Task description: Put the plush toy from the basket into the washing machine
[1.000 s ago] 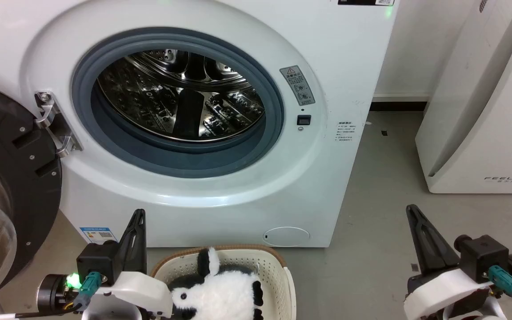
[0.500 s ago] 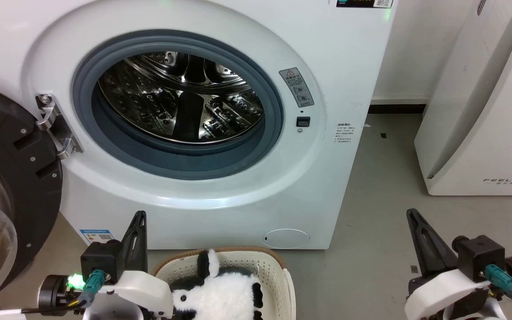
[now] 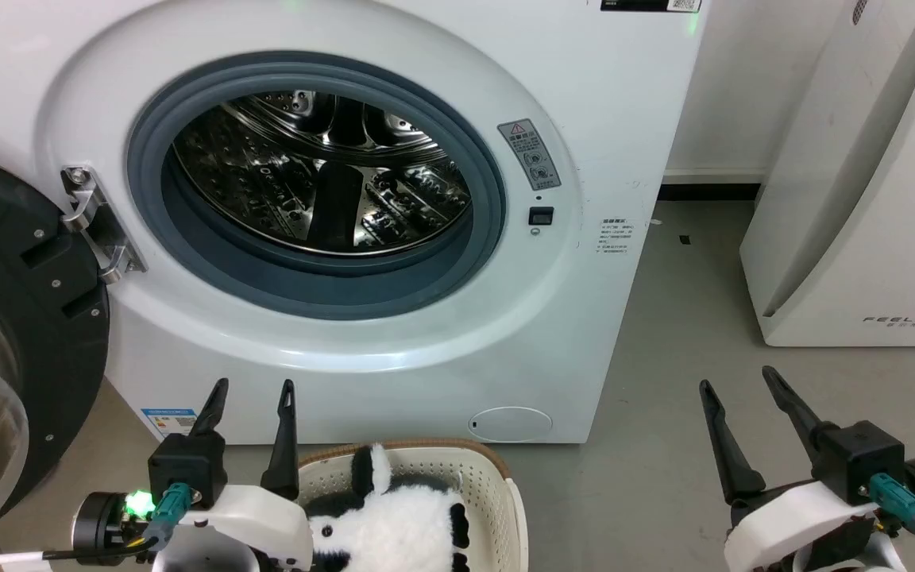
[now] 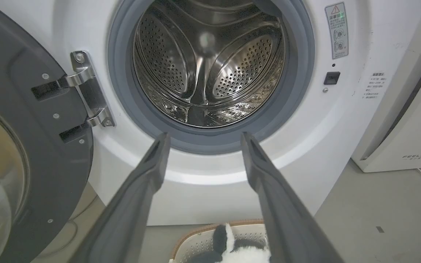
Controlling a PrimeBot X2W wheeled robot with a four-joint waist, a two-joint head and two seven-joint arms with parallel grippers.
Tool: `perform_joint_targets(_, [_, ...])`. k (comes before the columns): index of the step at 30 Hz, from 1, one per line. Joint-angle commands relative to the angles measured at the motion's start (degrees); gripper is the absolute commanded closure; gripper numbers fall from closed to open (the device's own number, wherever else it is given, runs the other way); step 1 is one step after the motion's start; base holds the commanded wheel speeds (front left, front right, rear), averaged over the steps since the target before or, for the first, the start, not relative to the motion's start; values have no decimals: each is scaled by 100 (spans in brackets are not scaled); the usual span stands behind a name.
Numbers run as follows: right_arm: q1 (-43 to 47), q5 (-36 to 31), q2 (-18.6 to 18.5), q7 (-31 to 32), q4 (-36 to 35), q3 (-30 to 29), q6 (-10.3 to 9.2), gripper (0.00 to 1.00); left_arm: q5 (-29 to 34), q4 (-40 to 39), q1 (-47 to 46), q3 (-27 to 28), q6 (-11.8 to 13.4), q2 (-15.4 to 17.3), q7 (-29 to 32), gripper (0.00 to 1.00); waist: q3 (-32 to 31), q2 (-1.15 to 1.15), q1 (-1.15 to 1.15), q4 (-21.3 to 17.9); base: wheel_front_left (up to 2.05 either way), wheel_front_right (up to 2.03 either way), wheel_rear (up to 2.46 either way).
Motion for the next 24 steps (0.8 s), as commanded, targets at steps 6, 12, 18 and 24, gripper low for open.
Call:
perform_joint_targets(6, [-10,41,1,-111,16,-38,-1,0,-102,143,-5,-67,8,-1,-110,0,65,0,0,-17,0,0,0])
perform_joint_targets(12, [-45,49,1,-180,-1,-61,-1,0,-169,355,-75,-131,-1,-1,-179,0,171,0,0,-43,0,0,0])
perform_joint_targets(18, [-94,63,1,-249,-35,-83,-1,0,-246,665,-212,-201,-10,-1,-248,0,333,0,0,-82,0,0,0])
perform_joint_targets(24, [-157,83,2,-318,-63,-94,-1,0,-306,1014,-385,-257,-44,4,-317,0,524,0,0,-134,0,0,0])
